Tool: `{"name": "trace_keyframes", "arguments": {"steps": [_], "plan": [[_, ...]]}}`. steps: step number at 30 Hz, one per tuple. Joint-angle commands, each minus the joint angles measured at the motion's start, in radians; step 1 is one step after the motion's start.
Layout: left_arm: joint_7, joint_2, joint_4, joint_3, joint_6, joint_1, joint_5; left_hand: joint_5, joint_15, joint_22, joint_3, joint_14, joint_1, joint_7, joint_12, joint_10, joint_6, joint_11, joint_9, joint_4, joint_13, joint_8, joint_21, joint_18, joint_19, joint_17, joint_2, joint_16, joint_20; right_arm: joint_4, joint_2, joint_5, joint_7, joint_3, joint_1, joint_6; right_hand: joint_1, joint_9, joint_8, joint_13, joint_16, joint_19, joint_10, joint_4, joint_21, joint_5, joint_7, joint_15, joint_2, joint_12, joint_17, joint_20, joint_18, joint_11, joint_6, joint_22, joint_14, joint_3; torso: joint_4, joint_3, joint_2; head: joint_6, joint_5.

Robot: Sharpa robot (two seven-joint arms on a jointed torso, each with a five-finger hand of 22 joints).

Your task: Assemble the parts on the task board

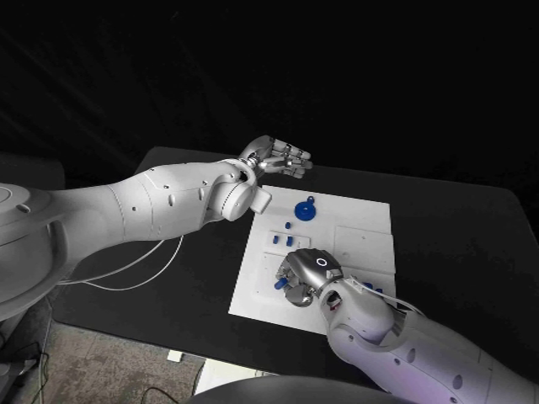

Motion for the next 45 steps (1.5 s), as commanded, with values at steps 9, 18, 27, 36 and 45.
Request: {"name": "trace_keyframes", "arguments": {"steps": [9, 18, 27, 36, 45], "plan": [[0.006, 0.002, 0.003, 0.001, 0.014, 0.001, -0.001, -0.001, -0.003, -0.001, 0.002, -0.004, -0.003, 0.002, 0.003, -0.001, -0.007, 0.003, 0.000, 0.006, 0.000, 0.000, 0.002, -0.001, 0.004, -0.001, 0.008, -0.003, -0.001, -0.012, 0.007, -0.017, -0.014, -0.023, -0.002, 0.037, -0.002, 0.002, 0.007, 0.001, -0.004, 0.036, 0.006, 0.000, 0.005, 0.002, 0.002, -0.003, 0.006, 0.003, 0.001, -0.005, 0.012, 0.001, 0.006, 0.013, 0.003, 0.004, -0.0007, -0.0005, 0.000, 0.001, -0.003], [0.004, 0.002, 0.002, 0.001, 0.014, 0.001, -0.001, -0.001, -0.002, -0.008, 0.001, -0.005, -0.002, 0.002, 0.003, -0.001, -0.007, 0.003, 0.000, 0.008, 0.000, 0.000, 0.004, -0.001, 0.005, -0.001, 0.007, -0.003, 0.000, -0.020, 0.017, 0.004, 0.000, -0.043, -0.001, 0.030, -0.008, 0.002, 0.006, 0.001, -0.007, 0.034, 0.001, 0.003, -0.018, 0.003, 0.004, -0.002, 0.007, 0.002, -0.001, -0.004, 0.012, 0.002, 0.001, 0.008, 0.002, 0.001, -0.0003, -0.0009, 0.000, 0.001, -0.005], [0.004, 0.002, 0.003, 0.001, 0.016, 0.001, 0.000, -0.001, -0.002, -0.008, 0.001, -0.005, -0.002, 0.002, 0.003, -0.001, -0.007, 0.003, 0.000, 0.008, 0.000, 0.000, 0.004, -0.001, 0.005, -0.001, 0.007, -0.003, 0.000, -0.023, 0.018, 0.054, 0.018, -0.046, -0.001, 0.042, -0.041, -0.005, 0.004, -0.001, -0.002, 0.033, -0.081, 0.028, -0.045, 0.116, 0.022, 0.016, -0.032, 0.001, -0.009, 0.014, 0.021, 0.027, -0.085, -0.012, 0.000, -0.086, -0.0006, -0.0005, 0.000, 0.003, -0.004], [0.001, -0.001, 0.003, 0.001, 0.021, 0.001, 0.001, -0.003, -0.001, -0.011, -0.002, -0.008, -0.001, 0.003, 0.003, -0.005, -0.010, 0.005, 0.000, 0.009, 0.000, 0.000, 0.004, 0.000, 0.006, -0.001, 0.006, -0.003, 0.000, -0.019, 0.008, 0.077, 0.021, -0.046, 0.000, 0.027, -0.038, -0.007, 0.005, -0.003, -0.006, 0.019, -0.190, 0.013, -0.108, 0.126, 0.040, 0.037, -0.067, 0.001, -0.025, 0.036, 0.041, 0.060, -0.158, -0.036, -0.017, -0.095, -0.0005, 0.0006, 0.000, 0.005, -0.005], [0.000, -0.004, 0.004, 0.001, 0.020, 0.001, 0.001, -0.003, -0.001, -0.012, -0.003, -0.009, -0.001, 0.003, 0.003, -0.007, -0.010, 0.005, 0.000, 0.009, 0.000, 0.000, 0.004, 0.000, 0.006, -0.001, 0.006, -0.003, 0.001, 0.013, -0.010, 0.083, 0.025, -0.046, 0.000, -0.034, -0.033, -0.007, 0.005, -0.002, -0.001, 0.025, -0.204, 0.016, -0.126, 0.124, 0.041, 0.041, -0.081, 0.001, -0.045, 0.043, 0.051, 0.064, -0.177, -0.051, -0.020, -0.137, -0.0001, 0.0002, 0.000, 0.005, -0.008]]}}
